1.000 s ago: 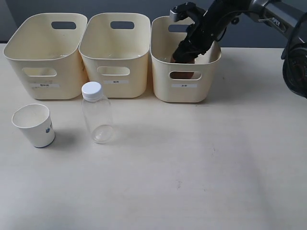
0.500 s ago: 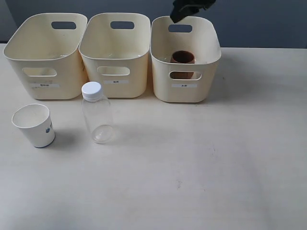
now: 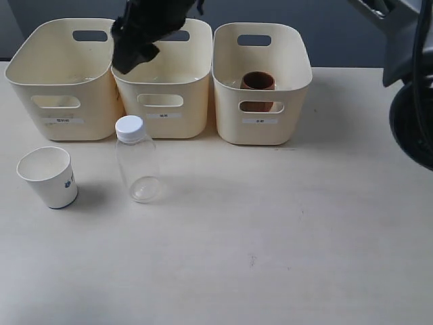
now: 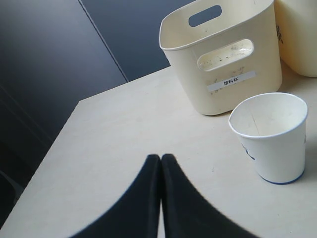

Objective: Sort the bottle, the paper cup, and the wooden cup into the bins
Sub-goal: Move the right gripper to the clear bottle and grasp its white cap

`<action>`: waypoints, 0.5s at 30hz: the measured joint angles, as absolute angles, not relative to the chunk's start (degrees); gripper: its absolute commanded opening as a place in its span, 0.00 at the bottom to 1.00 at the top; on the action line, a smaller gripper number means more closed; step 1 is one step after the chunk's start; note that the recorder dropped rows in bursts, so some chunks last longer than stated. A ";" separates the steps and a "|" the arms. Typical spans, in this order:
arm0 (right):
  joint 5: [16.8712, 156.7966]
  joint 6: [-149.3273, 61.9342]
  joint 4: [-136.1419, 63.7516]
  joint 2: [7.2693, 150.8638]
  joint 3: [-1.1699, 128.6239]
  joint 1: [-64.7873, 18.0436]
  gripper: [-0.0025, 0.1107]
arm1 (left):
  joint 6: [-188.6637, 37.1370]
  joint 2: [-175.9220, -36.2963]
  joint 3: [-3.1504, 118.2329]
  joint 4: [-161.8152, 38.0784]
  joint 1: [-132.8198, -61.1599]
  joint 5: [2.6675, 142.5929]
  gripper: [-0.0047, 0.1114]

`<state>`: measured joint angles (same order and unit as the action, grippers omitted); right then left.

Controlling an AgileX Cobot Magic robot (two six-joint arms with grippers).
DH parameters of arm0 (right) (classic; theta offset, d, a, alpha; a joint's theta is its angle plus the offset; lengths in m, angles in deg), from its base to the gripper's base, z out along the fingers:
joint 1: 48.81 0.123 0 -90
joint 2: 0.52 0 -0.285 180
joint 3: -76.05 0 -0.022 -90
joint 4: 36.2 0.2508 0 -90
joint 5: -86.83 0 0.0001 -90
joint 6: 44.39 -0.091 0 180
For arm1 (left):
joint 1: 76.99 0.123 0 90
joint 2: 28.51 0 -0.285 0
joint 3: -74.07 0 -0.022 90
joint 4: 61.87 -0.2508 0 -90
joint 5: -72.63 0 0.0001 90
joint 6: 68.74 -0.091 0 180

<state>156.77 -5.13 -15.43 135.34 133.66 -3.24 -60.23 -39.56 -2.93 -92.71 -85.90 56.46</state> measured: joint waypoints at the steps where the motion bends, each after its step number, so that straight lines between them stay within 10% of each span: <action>1: 156.77 -5.27 -15.56 135.34 133.66 -2.14 0.61 | -60.23 -39.56 -2.93 -92.71 -85.90 56.46 0.04; 15: 156.87 -9.70 -16.06 141.39 133.79 -0.04 0.61 | -60.23 -39.56 -2.93 -92.71 -85.90 56.46 0.04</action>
<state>156.87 -9.70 -16.06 141.39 133.79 -0.04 -60.23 -39.56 -2.93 -92.71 -85.90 56.46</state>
